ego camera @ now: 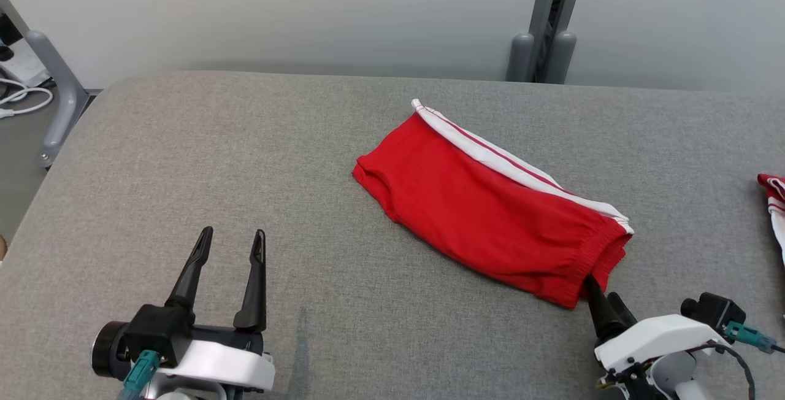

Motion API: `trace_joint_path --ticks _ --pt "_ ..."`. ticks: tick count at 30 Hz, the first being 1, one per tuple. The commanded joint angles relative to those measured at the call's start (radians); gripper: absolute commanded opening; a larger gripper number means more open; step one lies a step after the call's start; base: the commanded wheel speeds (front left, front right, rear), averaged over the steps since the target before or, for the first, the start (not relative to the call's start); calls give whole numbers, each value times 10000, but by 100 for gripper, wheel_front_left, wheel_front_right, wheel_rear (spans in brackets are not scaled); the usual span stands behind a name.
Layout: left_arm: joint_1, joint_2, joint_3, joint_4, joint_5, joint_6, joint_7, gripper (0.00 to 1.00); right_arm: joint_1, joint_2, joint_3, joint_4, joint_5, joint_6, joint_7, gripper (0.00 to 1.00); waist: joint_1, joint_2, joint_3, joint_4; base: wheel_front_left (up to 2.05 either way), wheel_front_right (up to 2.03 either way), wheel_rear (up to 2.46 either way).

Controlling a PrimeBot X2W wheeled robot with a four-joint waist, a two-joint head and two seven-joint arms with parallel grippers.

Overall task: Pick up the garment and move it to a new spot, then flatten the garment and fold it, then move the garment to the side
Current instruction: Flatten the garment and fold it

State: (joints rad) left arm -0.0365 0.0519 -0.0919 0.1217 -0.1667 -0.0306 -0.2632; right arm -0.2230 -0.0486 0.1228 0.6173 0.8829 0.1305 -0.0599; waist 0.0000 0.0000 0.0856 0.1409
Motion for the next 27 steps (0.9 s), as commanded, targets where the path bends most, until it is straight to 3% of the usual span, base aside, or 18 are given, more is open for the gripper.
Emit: trace_joint_path --ticks 1,11,18,19,20,23,24,27 --pt "-84 25 48 23 79 -19 -3 100 -133 -56 49 121 389 4 111 100 0 0 35 32 0 0 0" --pt "-391 8 -12 70 104 -99 -3 100 -895 62 705 960 2355 14 683 100 0 0 343 261 0 0 0" --pt "-413 7 68 74 105 -90 -3 100 -1238 90 1196 1261 3124 15 465 100 0 0 369 423 0 0 0" --pt "-407 7 76 81 98 -101 -3 100 -1266 88 1238 1319 3174 15 413 84 0 0 361 434 0 0 0" --pt "-400 6 87 88 91 -106 -3 100 -1292 87 1294 1364 3237 15 375 59 0 0 349 441 0 0 0" --pt "-348 6 129 84 85 -105 -3 100 -1325 87 1399 1455 3386 15 268 9 0 0 308 432 0 0 0" --pt "-331 4 141 81 81 -102 -3 100 -1327 81 1400 1473 3422 14 217 0 0 0 294 420 0 0 0" --pt "-298 6 149 93 80 -105 -3 100 -1320 71 1353 1555 3484 12 130 0 0 0 271 388 0 0 0"
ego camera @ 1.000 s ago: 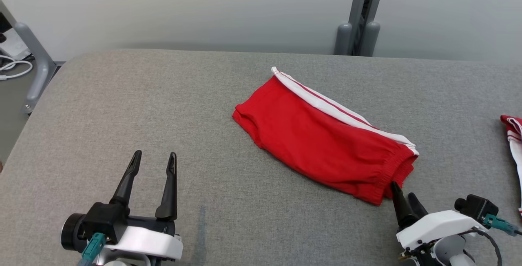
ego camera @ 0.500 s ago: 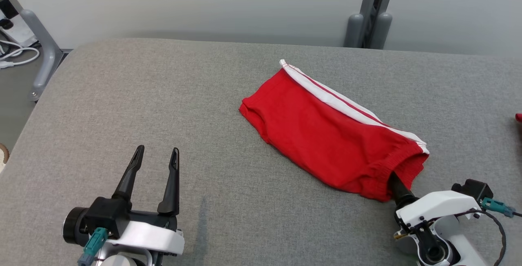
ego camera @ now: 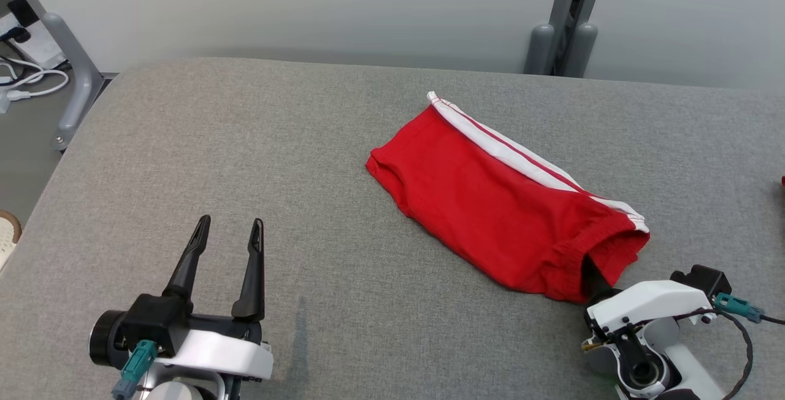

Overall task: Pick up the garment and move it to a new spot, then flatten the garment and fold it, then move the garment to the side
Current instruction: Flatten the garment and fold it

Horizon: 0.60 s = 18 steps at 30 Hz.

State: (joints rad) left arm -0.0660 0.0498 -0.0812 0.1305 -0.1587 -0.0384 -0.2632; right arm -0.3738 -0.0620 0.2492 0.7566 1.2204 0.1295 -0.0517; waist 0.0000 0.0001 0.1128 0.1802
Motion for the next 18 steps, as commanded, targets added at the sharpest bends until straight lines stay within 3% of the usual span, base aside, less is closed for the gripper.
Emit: trace_joint_path --ticks 1,9,18 --pt "7 27 41 7 -3 -27 -3 100 192 186 74 194 111 22 37 0 0 -1 -10 -24 0 0 0" --pt "12 26 1 -2 -26 -19 -3 100 28 -135 17 328 52 19 -31 0 0 -1 -14 -128 0 0 0" --pt "-188 27 -99 -38 -63 7 -3 100 -586 -1256 171 520 -636 10 95 0 0 -1 260 -55 0 0 0"
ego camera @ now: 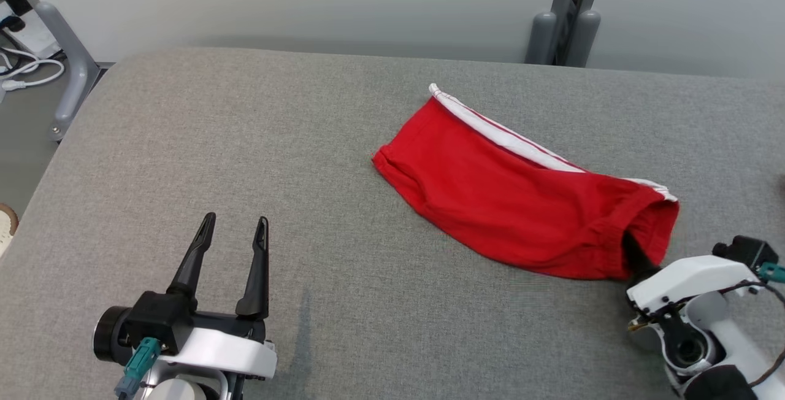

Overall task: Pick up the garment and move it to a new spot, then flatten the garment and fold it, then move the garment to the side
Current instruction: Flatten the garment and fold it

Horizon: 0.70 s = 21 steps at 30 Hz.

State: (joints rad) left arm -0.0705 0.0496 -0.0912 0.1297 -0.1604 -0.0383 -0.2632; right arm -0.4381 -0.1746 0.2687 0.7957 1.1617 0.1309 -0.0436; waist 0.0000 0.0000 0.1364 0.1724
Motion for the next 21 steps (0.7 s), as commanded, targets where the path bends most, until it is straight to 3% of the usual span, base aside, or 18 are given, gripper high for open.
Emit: trace_joint_path --ticks 1,12,21 --pt "-173 29 -7 -29 -47 14 -3 100 -53 -318 40 144 -193 -2 49 0 0 0 65 46 0 0 0" --pt "-532 27 -158 -18 -105 3 -3 100 -1703 -2699 1014 426 -2076 -1 603 0 0 0 640 350 0 0 0" --pt "-957 30 -671 38 -294 127 -3 100 -3002 -4051 1580 1219 -2771 -2 1138 0 0 0 1209 817 0 0 0"
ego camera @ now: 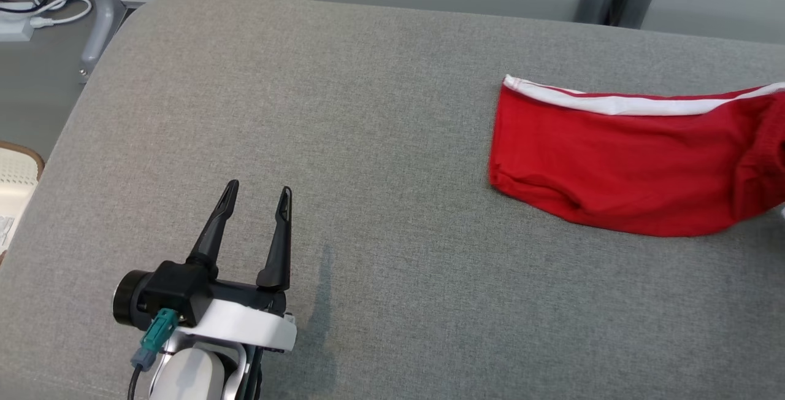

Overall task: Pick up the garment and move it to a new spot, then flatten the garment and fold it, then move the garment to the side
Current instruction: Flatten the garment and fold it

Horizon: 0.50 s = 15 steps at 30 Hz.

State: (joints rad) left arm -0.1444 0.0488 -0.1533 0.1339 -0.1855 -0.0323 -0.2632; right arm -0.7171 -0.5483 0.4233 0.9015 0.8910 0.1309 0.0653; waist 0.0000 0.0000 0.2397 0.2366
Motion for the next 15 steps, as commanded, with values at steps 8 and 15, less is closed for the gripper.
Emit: trace_joint_path --ticks 8,15 --pt "-416 36 -261 55 -149 227 -3 100 -777 -407 535 338 -50 -1 126 0 0 0 378 334 0 0 0" --pt "-384 38 -266 210 -210 265 -3 100 -971 -148 1227 -67 193 -1 121 0 0 0 15 211 0 0 0"
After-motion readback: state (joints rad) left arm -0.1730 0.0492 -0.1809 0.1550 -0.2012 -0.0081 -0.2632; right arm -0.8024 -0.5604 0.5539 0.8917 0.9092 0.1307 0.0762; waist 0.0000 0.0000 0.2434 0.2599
